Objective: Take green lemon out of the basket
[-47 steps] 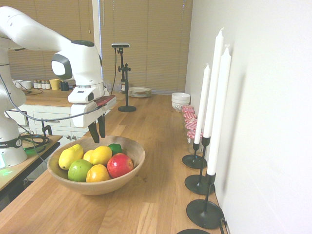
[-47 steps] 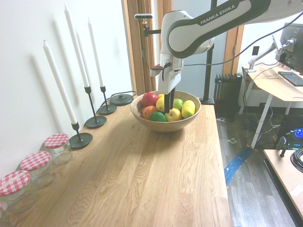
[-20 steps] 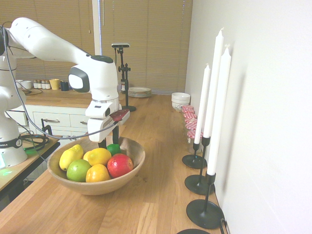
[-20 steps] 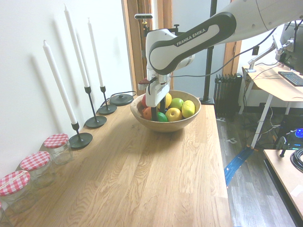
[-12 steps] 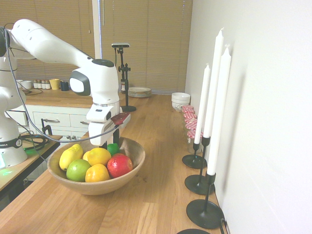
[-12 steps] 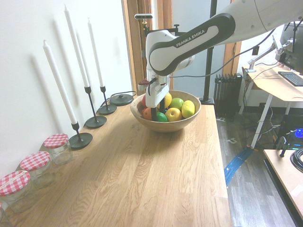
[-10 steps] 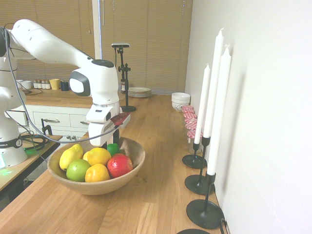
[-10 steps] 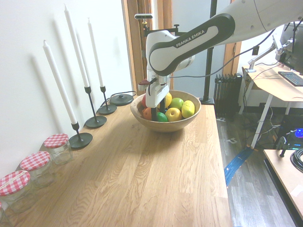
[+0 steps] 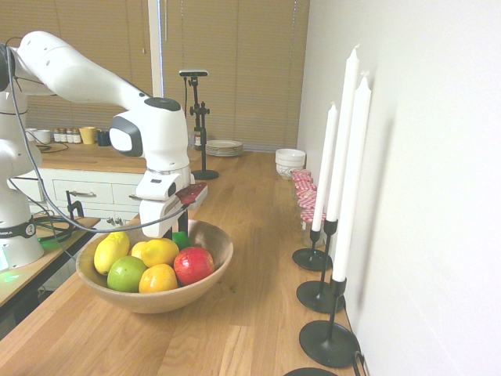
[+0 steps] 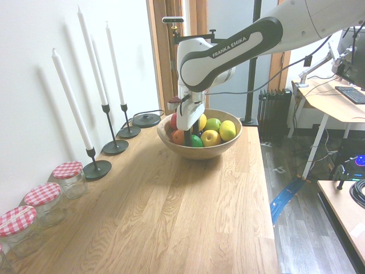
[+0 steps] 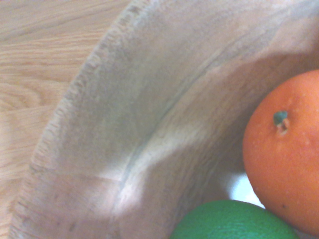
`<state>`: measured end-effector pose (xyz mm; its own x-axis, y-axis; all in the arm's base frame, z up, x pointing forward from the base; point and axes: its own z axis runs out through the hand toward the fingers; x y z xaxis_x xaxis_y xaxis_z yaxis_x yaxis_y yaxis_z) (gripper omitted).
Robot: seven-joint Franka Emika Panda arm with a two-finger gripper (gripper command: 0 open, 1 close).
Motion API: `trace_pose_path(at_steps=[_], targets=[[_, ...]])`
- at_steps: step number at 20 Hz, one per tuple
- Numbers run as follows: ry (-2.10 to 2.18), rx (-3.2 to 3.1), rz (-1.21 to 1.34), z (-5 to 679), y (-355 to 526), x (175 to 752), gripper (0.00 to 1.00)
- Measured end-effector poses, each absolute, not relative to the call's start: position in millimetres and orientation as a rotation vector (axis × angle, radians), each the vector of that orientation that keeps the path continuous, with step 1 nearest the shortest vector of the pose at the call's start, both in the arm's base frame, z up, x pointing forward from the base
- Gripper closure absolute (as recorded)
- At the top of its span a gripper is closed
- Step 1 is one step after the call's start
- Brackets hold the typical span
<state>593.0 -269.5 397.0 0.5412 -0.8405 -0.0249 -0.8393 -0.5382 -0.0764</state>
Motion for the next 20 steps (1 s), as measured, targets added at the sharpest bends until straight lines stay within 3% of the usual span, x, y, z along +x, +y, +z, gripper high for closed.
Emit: trace_pose_path(at_steps=[8, 14, 20], targets=[[1.469, -2.678, -0.055, 410, -275, 590, 1.00], [1.407, -2.674, -0.176, 483, -255, 589, 1.00], [1.304, -2.692, -0.246, 537, -176, 605, 1.00]])
